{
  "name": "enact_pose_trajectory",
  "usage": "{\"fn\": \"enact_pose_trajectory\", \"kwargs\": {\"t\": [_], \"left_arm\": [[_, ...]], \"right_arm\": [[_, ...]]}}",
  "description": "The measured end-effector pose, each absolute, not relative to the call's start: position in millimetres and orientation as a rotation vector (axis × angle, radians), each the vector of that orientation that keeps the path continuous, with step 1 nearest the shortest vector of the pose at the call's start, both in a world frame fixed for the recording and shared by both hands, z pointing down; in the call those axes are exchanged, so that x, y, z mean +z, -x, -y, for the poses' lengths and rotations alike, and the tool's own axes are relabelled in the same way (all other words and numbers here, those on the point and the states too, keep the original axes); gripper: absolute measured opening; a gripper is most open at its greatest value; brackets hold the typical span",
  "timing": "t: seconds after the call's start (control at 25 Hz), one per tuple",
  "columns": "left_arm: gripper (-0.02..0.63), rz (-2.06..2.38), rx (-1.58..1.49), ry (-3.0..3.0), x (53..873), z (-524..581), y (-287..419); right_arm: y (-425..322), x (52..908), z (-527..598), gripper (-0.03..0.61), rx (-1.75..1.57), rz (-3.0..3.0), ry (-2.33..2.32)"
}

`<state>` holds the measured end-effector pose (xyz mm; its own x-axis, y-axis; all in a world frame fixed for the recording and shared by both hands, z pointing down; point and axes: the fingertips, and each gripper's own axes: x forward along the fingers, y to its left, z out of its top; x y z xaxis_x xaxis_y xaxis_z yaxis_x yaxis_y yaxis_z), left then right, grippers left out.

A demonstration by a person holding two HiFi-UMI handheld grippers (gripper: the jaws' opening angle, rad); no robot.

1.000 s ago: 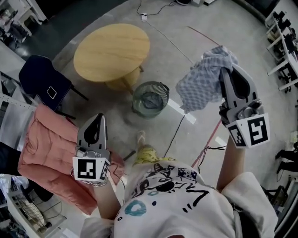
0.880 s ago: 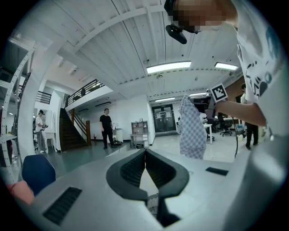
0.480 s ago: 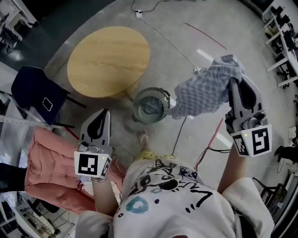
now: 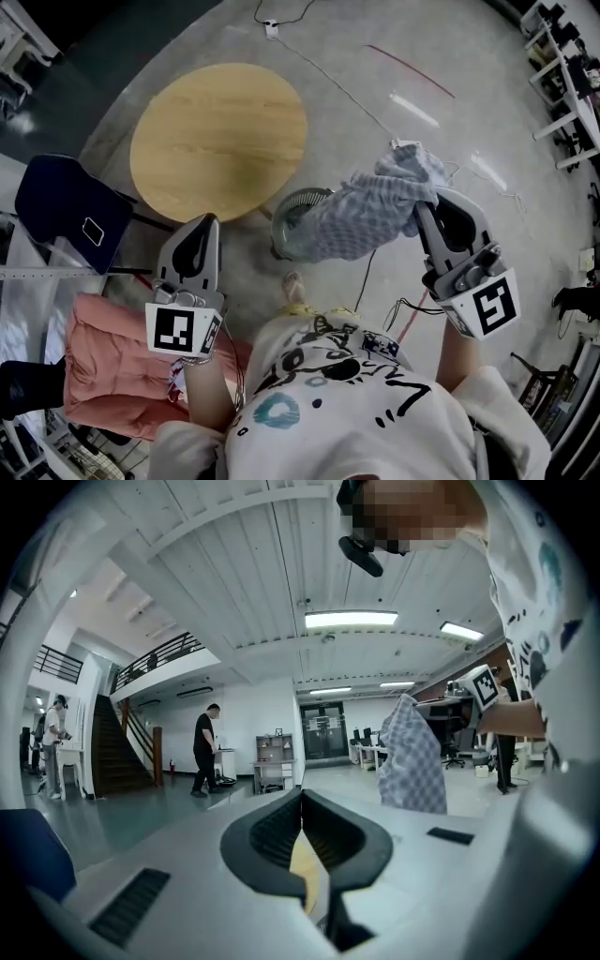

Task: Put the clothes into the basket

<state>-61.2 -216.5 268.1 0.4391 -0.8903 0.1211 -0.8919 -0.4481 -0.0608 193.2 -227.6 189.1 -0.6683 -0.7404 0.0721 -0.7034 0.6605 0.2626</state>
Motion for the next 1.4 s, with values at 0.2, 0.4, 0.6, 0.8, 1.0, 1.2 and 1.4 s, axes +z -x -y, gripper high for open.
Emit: {"fn": "enact_pose_trajectory", "kwargs": {"t": [0.2, 0.4, 0.6, 0.8, 1.0, 1.2, 1.4], "left_arm": [[0.015, 1.653, 0.219, -2.592, 291.8, 230.7, 74.4], [0.015, 1.639, 0.23, -2.561, 307.0, 243.5, 87.8], [0.015, 1.651, 0.232, -2.511, 323.1, 244.7, 83.1], [0.015, 1.705, 0.229, -2.403, 356.5, 233.8, 79.5], [0.015, 1.793, 0.218, -2.264, 385.4, 237.0, 60.5], [0.015, 1.945, 0.217, -2.055, 418.2, 234.7, 41.7], [0.015, 2.029, 0.217, -1.905, 448.4, 237.0, 21.1]], "right_arm": [[-146.2, 233.2, 233.6, 0.038, -0.293, 2.717, -1.008], [-115.0, 286.0, 246.6, 0.038, -0.243, 2.654, -0.88], [-116.0, 324.9, 253.4, 0.038, -0.177, 2.626, -0.784], [-115.9, 369.4, 257.4, 0.038, -0.137, 2.602, -0.609], [-121.9, 413.1, 271.0, 0.038, -0.107, 2.551, -0.388], [-128.3, 446.6, 287.6, 0.038, -0.041, 2.577, -0.193], [-135.1, 488.0, 306.7, 0.04, -0.029, 2.579, -0.051]]}}
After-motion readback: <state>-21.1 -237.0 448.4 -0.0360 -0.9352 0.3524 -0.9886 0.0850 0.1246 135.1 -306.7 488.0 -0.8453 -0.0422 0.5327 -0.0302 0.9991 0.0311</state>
